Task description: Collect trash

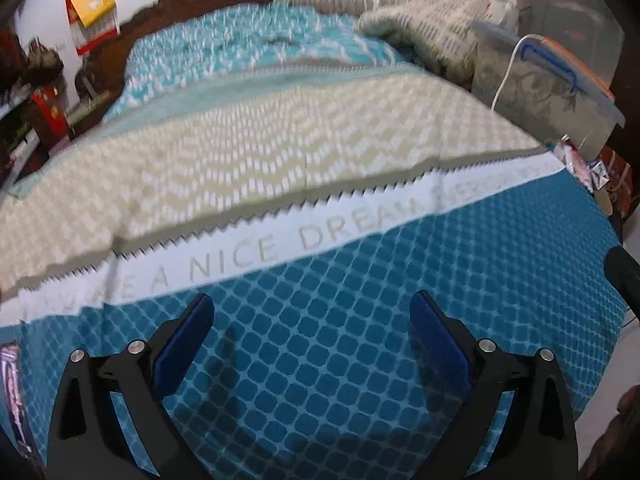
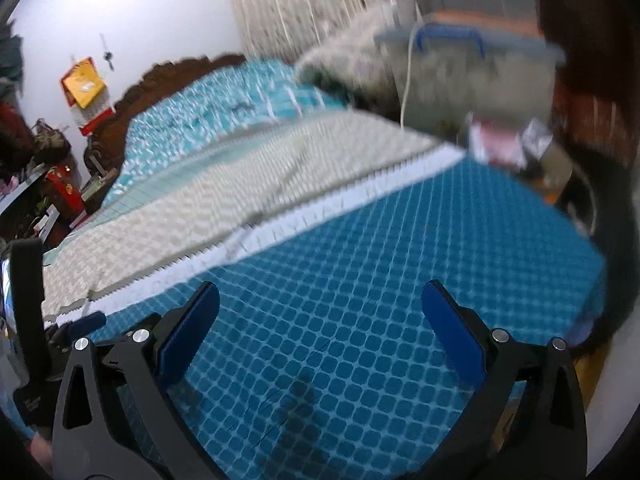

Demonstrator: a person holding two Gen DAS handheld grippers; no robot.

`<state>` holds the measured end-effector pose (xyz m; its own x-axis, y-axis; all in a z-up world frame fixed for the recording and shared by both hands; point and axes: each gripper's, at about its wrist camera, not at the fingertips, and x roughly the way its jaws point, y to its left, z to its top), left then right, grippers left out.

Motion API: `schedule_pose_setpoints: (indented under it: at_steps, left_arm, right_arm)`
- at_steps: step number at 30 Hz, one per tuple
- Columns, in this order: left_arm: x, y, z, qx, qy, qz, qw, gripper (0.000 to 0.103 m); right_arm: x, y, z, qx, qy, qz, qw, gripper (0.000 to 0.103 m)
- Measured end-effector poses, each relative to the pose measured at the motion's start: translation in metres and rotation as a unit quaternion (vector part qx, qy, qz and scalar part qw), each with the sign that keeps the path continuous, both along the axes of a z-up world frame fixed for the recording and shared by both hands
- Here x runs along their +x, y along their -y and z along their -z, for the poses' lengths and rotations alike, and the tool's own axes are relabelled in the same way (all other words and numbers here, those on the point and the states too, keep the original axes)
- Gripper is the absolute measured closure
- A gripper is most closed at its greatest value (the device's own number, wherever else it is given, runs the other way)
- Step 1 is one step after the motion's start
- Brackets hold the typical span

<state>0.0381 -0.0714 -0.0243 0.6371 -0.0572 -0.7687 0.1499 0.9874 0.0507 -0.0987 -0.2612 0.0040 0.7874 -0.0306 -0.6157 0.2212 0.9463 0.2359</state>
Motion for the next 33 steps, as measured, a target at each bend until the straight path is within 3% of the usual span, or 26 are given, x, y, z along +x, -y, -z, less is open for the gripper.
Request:
schedule_pose_setpoints:
  at_steps: [7,15,33]
  left_arm:
    - [-0.023,0.004,-0.038,-0.011,0.091,0.014,0.9957,0.009]
    - [-0.041,0.011,-0.062,-0.005,0.151,0.019,0.9883,0.009]
    - [-0.047,0.011,-0.073,0.005,0.145,0.019,0.9892,0.009]
  right_arm:
    - [-0.021,-0.010,-0.025,-0.024,0.050,-0.010,0.998,0.003]
    - [-0.035,-0.015,-0.046,-0.033,0.094,-0.006,0.995,0.003]
    - [-0.042,-0.004,-0.050,-0.009,0.092,-0.001,0.996,0.003]
